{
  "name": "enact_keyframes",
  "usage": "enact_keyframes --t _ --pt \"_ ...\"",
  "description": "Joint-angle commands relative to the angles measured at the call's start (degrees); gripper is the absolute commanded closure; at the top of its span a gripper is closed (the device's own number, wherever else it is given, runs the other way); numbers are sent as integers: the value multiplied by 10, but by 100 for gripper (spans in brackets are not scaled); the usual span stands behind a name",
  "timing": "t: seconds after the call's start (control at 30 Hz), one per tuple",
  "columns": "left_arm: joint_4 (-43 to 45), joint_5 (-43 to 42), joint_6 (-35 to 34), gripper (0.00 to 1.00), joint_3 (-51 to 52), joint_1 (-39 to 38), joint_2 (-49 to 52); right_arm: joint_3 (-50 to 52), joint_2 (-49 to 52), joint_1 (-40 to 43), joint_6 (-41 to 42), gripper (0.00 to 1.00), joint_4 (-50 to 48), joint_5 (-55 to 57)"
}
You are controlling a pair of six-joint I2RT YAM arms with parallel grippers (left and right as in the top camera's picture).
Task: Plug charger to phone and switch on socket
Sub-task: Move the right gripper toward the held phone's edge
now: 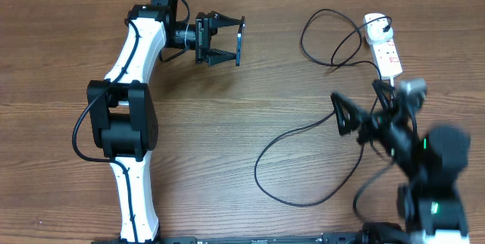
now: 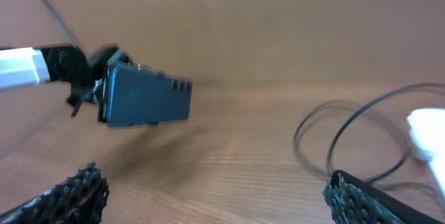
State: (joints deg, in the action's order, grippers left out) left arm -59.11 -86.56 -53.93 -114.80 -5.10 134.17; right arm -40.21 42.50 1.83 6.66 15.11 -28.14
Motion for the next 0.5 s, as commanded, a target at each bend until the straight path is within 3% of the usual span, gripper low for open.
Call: enact_keyframes --t 0.0,0.07,0.13,0.27,0.47 --pt "1 -30 -10 36 -18 3 2 -67 93 -3 17 0 4 -150" --pt "1 -30 -10 36 -18 3 2 -78 141 -3 53 0 -32 -267" --pt "1 -30 -10 36 -18 3 2 -79 202 -3 83 0 -138 -370" --pt "1 -30 -10 37 -18 3 2 -79 255 -5 163 0 -199 -364" --pt "1 -30 -10 37 -18 3 2 -90 264 -38 169 0 -131 -238"
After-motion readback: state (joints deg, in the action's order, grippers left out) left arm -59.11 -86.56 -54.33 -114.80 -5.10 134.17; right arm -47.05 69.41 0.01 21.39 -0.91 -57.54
